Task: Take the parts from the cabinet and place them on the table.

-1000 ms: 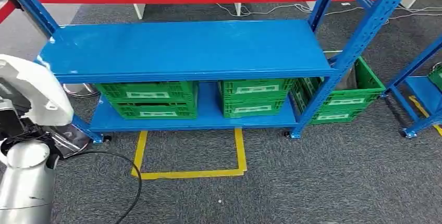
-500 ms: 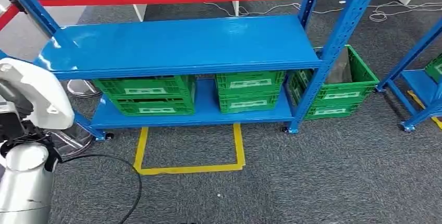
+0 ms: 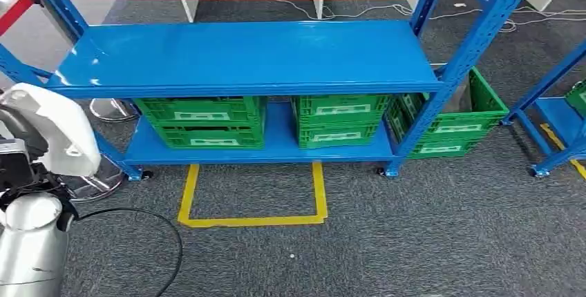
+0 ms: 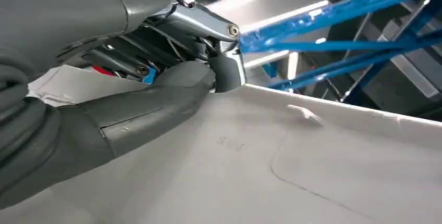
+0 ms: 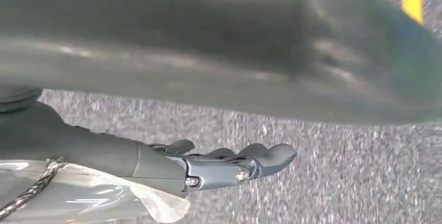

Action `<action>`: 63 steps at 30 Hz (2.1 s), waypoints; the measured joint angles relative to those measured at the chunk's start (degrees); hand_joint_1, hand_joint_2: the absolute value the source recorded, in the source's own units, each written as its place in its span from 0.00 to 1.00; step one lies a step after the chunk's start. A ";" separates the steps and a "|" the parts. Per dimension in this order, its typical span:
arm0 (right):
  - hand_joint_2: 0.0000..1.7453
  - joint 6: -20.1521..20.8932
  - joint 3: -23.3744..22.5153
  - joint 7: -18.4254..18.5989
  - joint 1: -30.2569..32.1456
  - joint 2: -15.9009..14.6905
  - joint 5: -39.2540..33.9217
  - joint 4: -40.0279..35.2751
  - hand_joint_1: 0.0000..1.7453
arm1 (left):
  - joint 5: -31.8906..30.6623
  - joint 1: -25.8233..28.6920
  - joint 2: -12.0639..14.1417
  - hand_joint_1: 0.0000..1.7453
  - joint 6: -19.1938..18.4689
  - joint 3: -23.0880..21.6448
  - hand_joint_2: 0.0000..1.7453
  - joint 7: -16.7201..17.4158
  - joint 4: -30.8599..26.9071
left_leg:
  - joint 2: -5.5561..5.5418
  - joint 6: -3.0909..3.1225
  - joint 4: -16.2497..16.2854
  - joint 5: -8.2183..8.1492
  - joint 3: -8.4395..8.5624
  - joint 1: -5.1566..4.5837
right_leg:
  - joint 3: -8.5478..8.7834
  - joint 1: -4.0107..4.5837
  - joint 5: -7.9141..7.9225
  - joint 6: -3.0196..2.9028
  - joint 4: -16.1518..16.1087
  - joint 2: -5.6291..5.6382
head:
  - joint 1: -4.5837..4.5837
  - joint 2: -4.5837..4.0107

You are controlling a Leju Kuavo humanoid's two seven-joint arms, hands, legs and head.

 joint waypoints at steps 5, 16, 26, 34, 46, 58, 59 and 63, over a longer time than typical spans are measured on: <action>0.00 -1.25 0.02 1.40 0.22 -0.02 0.39 0.00 0.00 | -0.55 0.29 0.07 1.00 -0.09 0.04 1.00 0.20 -0.22 | -2.54 -1.54 1.22 0.40 -1.64 0.03 | 4.14 -0.24 1.72 -0.63 -8.18 2.45 | 0.02 0.00; 0.00 -0.57 -0.02 3.13 0.41 0.00 0.31 0.04 0.00 | -2.10 1.38 0.92 1.00 0.02 0.33 1.00 0.76 -0.63 | 3.09 -3.37 5.45 -0.55 -1.99 0.64 | 4.78 -0.74 1.80 -1.52 -8.70 -4.27 | -0.74 0.00; 0.00 -1.97 0.00 11.32 0.45 -0.04 3.13 0.39 0.00 | -2.73 7.50 1.90 1.00 1.05 4.77 1.00 -0.74 -5.62 | 1.52 0.21 1.19 -0.46 -1.09 -0.19 | -1.77 -0.02 -6.73 0.19 6.00 -0.62 | -0.11 0.00; 0.00 -3.20 0.24 15.74 0.57 -0.09 4.88 1.03 0.00 | -3.56 12.76 1.97 1.00 1.01 9.03 1.00 -1.25 -10.97 | -5.11 -0.57 2.16 -0.38 -1.73 -0.55 | 3.80 -0.04 1.48 -1.24 -7.50 4.32 | -0.15 0.00; 0.00 -3.35 0.48 15.50 -0.08 0.04 5.75 1.62 0.00 | -3.37 14.94 2.75 1.00 -0.07 12.50 1.00 -1.22 -13.48 | 1.98 -4.01 8.79 -2.31 -3.66 1.14 | 4.82 -0.41 1.70 -2.22 -8.52 -4.84 | -0.81 0.00; 0.00 -3.22 1.49 14.84 -0.46 0.17 6.43 2.08 0.00 | -5.53 13.46 2.12 1.00 -1.07 12.83 1.00 -0.70 -14.67 | -0.62 -0.49 0.82 -0.46 -0.29 0.22 | -3.48 0.00 -7.01 0.11 9.26 -0.38 | -0.18 0.00; 0.00 -3.24 1.53 14.84 -0.33 0.17 6.43 2.16 0.00 | -5.47 13.43 2.03 1.00 -1.07 12.83 1.00 -0.66 -14.67 | -1.48 -0.49 0.84 -0.45 -0.23 0.20 | -3.37 0.01 -5.46 -0.03 8.32 -0.37 | -0.18 0.00; 0.00 -3.33 1.57 14.32 -0.37 0.15 6.01 2.19 0.00 | -5.03 12.89 1.62 1.00 -1.07 12.81 1.00 -0.46 -14.64 | -4.42 -0.91 1.41 -0.62 -0.40 0.28 | 3.14 -0.34 2.06 -0.80 -7.01 5.08 | -0.21 0.00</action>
